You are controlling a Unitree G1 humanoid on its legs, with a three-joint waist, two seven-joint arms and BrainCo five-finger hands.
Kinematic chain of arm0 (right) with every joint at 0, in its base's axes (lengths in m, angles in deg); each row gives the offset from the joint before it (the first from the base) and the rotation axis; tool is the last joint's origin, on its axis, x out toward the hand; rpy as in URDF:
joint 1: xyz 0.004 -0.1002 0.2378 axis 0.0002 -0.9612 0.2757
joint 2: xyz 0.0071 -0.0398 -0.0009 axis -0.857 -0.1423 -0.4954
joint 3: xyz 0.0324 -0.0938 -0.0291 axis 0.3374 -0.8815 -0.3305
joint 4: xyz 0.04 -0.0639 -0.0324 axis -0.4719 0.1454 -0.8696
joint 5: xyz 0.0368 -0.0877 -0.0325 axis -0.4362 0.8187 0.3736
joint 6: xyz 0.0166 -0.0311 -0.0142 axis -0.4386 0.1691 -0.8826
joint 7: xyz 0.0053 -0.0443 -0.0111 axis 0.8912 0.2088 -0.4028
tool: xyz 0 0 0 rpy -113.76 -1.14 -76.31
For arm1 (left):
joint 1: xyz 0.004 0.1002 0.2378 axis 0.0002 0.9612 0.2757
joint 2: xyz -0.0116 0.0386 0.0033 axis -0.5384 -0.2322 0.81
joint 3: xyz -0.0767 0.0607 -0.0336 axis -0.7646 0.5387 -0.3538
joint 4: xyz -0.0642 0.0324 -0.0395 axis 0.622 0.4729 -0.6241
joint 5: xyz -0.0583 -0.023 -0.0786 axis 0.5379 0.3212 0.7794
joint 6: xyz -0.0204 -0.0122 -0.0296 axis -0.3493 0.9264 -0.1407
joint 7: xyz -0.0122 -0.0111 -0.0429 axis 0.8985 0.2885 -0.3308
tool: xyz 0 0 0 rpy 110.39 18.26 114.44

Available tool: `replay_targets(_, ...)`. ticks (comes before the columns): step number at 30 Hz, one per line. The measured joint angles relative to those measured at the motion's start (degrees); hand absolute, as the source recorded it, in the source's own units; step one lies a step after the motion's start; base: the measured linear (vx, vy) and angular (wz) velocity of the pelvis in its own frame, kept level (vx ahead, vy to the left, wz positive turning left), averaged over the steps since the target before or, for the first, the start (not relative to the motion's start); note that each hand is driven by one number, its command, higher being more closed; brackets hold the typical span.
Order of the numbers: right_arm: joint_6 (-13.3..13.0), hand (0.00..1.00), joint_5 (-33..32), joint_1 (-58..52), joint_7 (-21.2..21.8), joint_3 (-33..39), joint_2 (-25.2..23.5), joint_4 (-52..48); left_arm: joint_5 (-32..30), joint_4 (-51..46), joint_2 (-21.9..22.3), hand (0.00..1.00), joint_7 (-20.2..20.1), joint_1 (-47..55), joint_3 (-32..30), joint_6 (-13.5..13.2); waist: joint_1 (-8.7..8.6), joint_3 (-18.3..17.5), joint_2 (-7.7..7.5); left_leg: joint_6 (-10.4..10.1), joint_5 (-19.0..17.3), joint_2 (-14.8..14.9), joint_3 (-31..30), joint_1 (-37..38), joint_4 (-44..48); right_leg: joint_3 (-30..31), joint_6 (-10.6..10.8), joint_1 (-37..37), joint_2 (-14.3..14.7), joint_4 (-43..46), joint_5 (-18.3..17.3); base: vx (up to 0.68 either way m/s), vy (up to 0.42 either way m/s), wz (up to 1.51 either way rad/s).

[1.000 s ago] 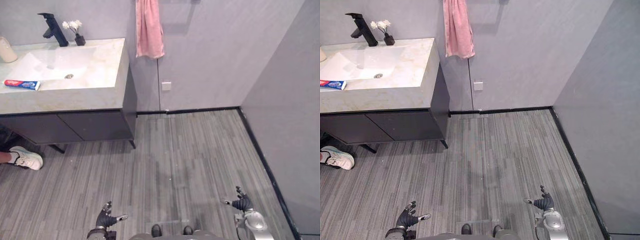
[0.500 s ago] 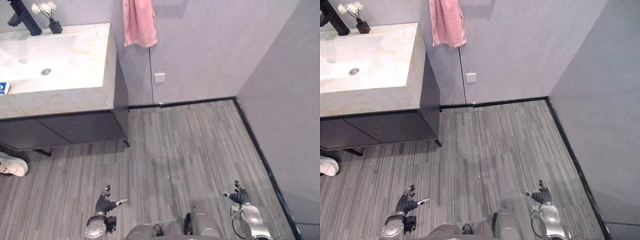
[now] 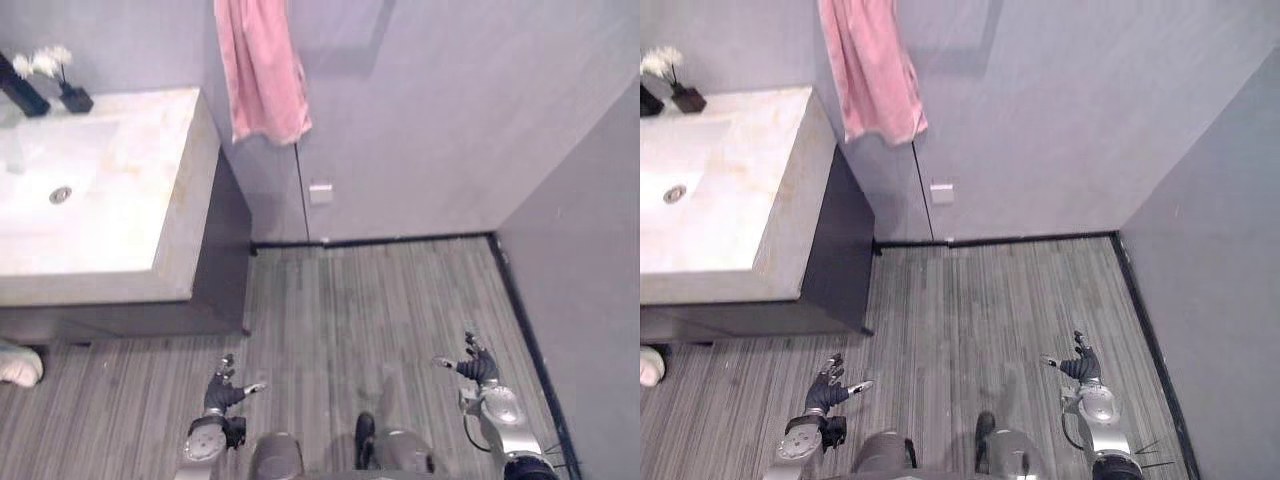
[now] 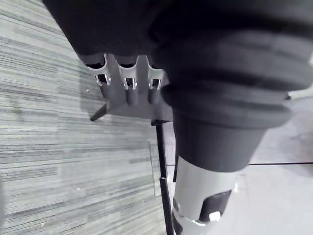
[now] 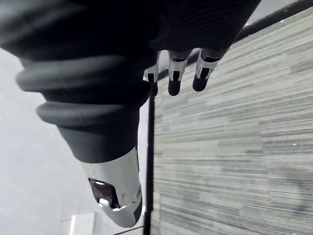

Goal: Organize washtable

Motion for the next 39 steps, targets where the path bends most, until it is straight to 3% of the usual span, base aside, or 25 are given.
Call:
replay_targets(2, 0.03, 0.00, -0.71, -0.63, 0.02, 0.70, -0.39, 0.16, -0.04, -0.62, 0.41, 0.00, 0.00, -0.14, -0.08, 0.05, 0.87, 1.07, -0.99, -0.80, -0.12, -3.23, -0.01, -3.50, -11.05, 0.47, 1.28, 2.60, -2.04, -1.11, -1.18, 0.34, 0.094, -0.14)
replay_targets(3, 0.16, 0.00, -0.72, -0.92, -0.06, 1.54, -0.69, 0.39, -0.05, -1.06, 0.97, 0.00, -0.03, -0.10, -0.06, 0.05, 0.88, 1.16, -0.74, -2.73, 1.55, -5.48, -0.54, -4.43, -20.92, 0.42, 2.54, 4.58, -3.19, -1.79, -2.47, 0.40, 0.144, -0.09)
replay_targets(4, 0.21, 0.00, -0.70, -1.37, -0.44, 2.25, -0.59, 0.36, -0.13, -1.39, 1.74, 0.00, -0.02, 0.51, -0.05, 0.07, 1.00, 0.63, 0.39, -3.83, 5.74, -6.75, -1.78, -4.26, -31.86, 0.58, 3.81, 5.75, -2.82, -2.28, -4.00, 0.40, 0.162, -0.15)
replay_targets(5, 0.24, 0.00, -0.70, -1.68, -0.80, 2.25, -0.41, 0.37, -0.20, -1.38, 1.98, 0.00, 0.00, 0.90, -0.05, 0.07, 1.05, 0.19, 1.39, -2.38, 8.38, -6.63, -2.85, -4.55, -34.38, 0.92, 4.33, 6.37, -2.15, -1.99, -5.29, 0.54, 0.280, -0.25)
replay_targets(6, 0.60, 0.00, -0.69, -2.00, -0.97, 2.18, -1.24, 0.82, -0.28, -1.09, 1.70, 0.00, 0.12, 1.49, -0.34, 0.31, 1.14, -0.46, 1.29, 1.78, 12.72, -7.34, -3.54, -4.51, -31.25, 1.48, 5.52, 7.38, -2.75, 0.46, -8.43, 0.57, 0.261, -0.08)
replay_targets(7, 0.64, 0.00, -0.64, -2.82, -0.96, 2.00, -2.20, 0.89, -0.61, -0.83, 1.35, 0.00, 0.26, 1.20, -0.51, 0.57, 1.20, -1.42, -1.15, 2.64, 9.64, -9.83, -2.88, -4.73, -29.49, 1.33, 6.31, 6.42, -5.48, 4.20, -10.94, 0.60, 0.252, 0.03)
replay_targets(8, 0.64, 0.00, -0.64, -3.18, -0.96, 2.00, -2.37, 0.91, -0.84, -0.60, 1.43, 0.00, 0.25, 0.74, -0.39, 0.67, 1.12, -1.75, -1.69, 3.15, 8.26, -10.64, -2.79, -4.83, -28.91, 1.39, 6.64, 5.48, -6.35, 7.05, -11.39, 0.51, 0.171, 0.12)
replay_targets(10, 0.69, 0.00, -0.55, -3.18, -0.91, 2.03, -2.80, 1.81, -1.09, 0.08, 1.62, 0.00, 0.22, -0.09, -0.25, 0.72, 1.07, -1.77, -2.31, 3.83, 5.77, -11.75, -1.81, -2.80, -28.89, 3.37, 8.21, -0.01, -8.03, 21.04, -10.78, 0.45, 0.191, -0.07)
replay_targets(11, 0.79, 0.00, -0.38, -2.77, -0.87, 2.02, -3.51, 2.09, -1.09, 1.11, 1.14, 0.00, 0.28, -0.08, -0.23, 0.85, 0.96, -1.60, -2.82, 4.92, 4.53, -12.81, -1.64, 0.37, -29.60, 5.35, 12.55, -4.41, -9.31, 33.24, -8.95, 0.48, 0.186, -0.10)
replay_targets(12, 0.87, 0.00, 0.00, -3.00, -0.82, 1.90, -3.94, 2.36, -1.08, 1.92, 0.76, 0.00, 0.33, -0.03, -0.24, 1.24, 0.74, -1.55, -2.79, 5.44, 3.39, -13.29, -1.51, 4.23, -30.32, 5.87, 12.98, -7.06, -9.56, 42.08, -9.67, 0.60, 0.193, -0.02)
replay_targets(14, 0.88, 0.00, 0.74, -3.54, -0.80, 0.73, -4.25, 2.69, -1.11, 2.13, 0.48, 0.00, 0.38, -0.08, 0.22, 1.19, 0.74, -1.58, -2.83, 5.56, 3.02, -13.80, -1.72, 10.57, -33.30, 4.45, 10.33, -10.04, -9.66, 47.05, -11.28, 0.57, 0.126, 0.10)
replay_targets(16, 0.77, 0.00, 1.18, -3.15, -0.73, -0.30, -4.33, 2.70, -1.11, 2.26, 0.44, 0.00, 0.97, -0.98, 0.19, 1.13, 0.43, -1.58, -2.74, 5.56, 3.02, -13.66, -2.79, 14.87, -36.27, 2.55, 8.44, -13.86, -8.22, 42.49, -12.40, 0.41, 0.024, 0.24)
replay_targets(18, 0.71, 0.00, 1.14, -2.56, -0.76, -0.24, -4.30, 3.03, -1.10, 3.31, 0.63, 0.00, 1.43, -2.28, 0.01, 1.15, 0.03, -1.44, -2.48, 5.04, 2.73, -12.48, -4.27, 16.95, -37.45, 2.54, 8.00, -17.45, -5.47, 30.25, -12.11, 0.39, -0.055, 0.49)
replay_targets(20, 0.70, 0.00, 1.12, -2.91, -0.76, -0.22, -4.45, 3.23, -1.12, 3.32, 0.36, 0.00, 1.42, -2.19, 0.06, 1.14, -0.22, -1.58, -2.78, 2.72, 1.34, -11.83, -5.67, 18.29, -37.12, 4.10, 6.98, -17.50, -3.30, 18.39, -6.94, 0.34, -0.091, 0.63)
replay_targets(21, 0.68, 0.00, 1.12, -4.25, -0.82, -0.15, -4.50, 3.53, -1.20, 3.74, 0.10, 0.00, 1.41, -2.00, 0.05, 1.15, -0.72, -1.99, -3.72, 0.48, -0.61, -11.94, -6.69, 19.45, -35.76, 4.45, 5.14, -16.95, -3.52, 14.62, 3.25, 0.30, -0.126, 0.70)
replay_targets(24, 0.80, 0.00, 1.08, -5.55, -0.85, -0.04, -4.76, 3.51, -1.32, 3.69, 1.22, 0.00, 1.42, -1.58, -0.15, 1.12, -0.61, -2.43, -2.64, -0.94, -1.72, -9.41, -6.69, 17.64, -28.52, 1.76, 3.71, -14.33, -2.85, 14.65, 0.18, 0.34, -0.191, 0.48)
replay_targets(25, 0.73, 0.00, 1.02, -6.27, -0.82, -0.07, -5.15, 2.41, -1.30, 2.87, 2.35, 0.00, 1.39, -1.54, -0.17, 1.14, -0.78, -2.17, -1.75, -2.19, -1.14, -6.64, -4.83, 12.65, -16.67, 0.53, 3.01, -11.60, -1.57, 12.91, -0.65, 0.29, -0.213, 0.37)
replay_targets(27, 0.72, 0.00, 0.94, -6.79, -0.83, -0.16, -5.63, 2.47, -1.29, 2.62, 3.27, 0.00, 1.33, -0.89, -0.16, 1.18, 0.55, -2.22, -1.40, -3.02, -1.92, -2.75, -1.98, 9.94, -10.20, 0.22, 1.85, -7.79, -0.31, 10.83, -0.76, 0.30, -0.163, 0.01)
replay_targets(28, 0.71, 0.00, 0.71, -6.70, -0.88, 0.07, -5.44, 2.55, -1.27, 2.59, 3.87, 0.00, 1.31, -0.93, -0.09, 1.18, 0.81, -2.18, -1.51, -2.98, -1.95, -1.61, -1.68, 9.47, -11.86, 0.34, 1.71, -5.63, -0.29, 9.54, -0.77, 0.26, -0.086, -0.15)
replay_targets(31, 0.68, 0.00, 0.39, -5.32, -0.97, 1.29, -5.11, 2.68, -1.25, 1.53, 4.16, 0.00, 1.31, -1.07, -0.08, 1.18, 0.78, -2.23, -1.42, -3.38, -1.70, -2.34, -3.75, 8.75, -21.56, 1.28, 1.78, -4.33, -1.27, 8.20, -0.72, 0.19, 0.032, -0.18)
replay_targets(32, 0.64, 0.00, 0.41, -4.98, -1.00, 1.48, -4.45, 2.88, -1.25, 0.44, 4.17, 0.00, 1.35, -1.07, -0.07, 1.11, 0.77, -2.34, -0.42, -4.79, 1.10, -2.73, -5.91, 9.62, -30.58, 1.82, 2.13, -4.09, -1.16, 8.04, -0.76, 0.15, 0.131, -0.24)
replay_targets(33, 0.64, 0.00, 0.43, -5.07, -1.00, 1.48, -4.00, 3.06, -1.25, 0.31, 4.17, 0.00, 1.41, -1.05, -0.08, 1.07, 0.76, -2.60, 0.61, -4.78, 6.11, -2.36, -6.71, 10.02, -34.32, 2.21, 2.74, -3.80, -0.59, 7.82, -1.02, 0.15, 0.159, -0.28)
replay_targets(37, 0.72, 0.00, 0.49, -5.94, -0.97, 1.50, -4.22, 3.99, -1.10, -1.95, 2.66, 0.00, 1.47, -1.18, -0.30, 1.14, 0.67, -3.19, -0.63, -3.19, 8.42, -5.10, -5.85, 13.07, -39.78, 3.27, 4.93, -2.14, -3.46, 4.79, -0.41, 0.10, 0.152, -0.04)
replay_targets(39, 0.69, 0.00, 0.50, -6.79, -0.94, 1.61, -4.21, 3.99, -0.72, -6.82, 2.30, 0.00, 1.12, -0.03, 0.07, 1.09, 0.51, -3.39, -0.90, -2.47, 11.21, -6.95, -5.97, 14.96, -45.01, 2.81, 6.02, -1.52, -4.77, 2.82, 0.25, 0.04, 0.086, 0.17)
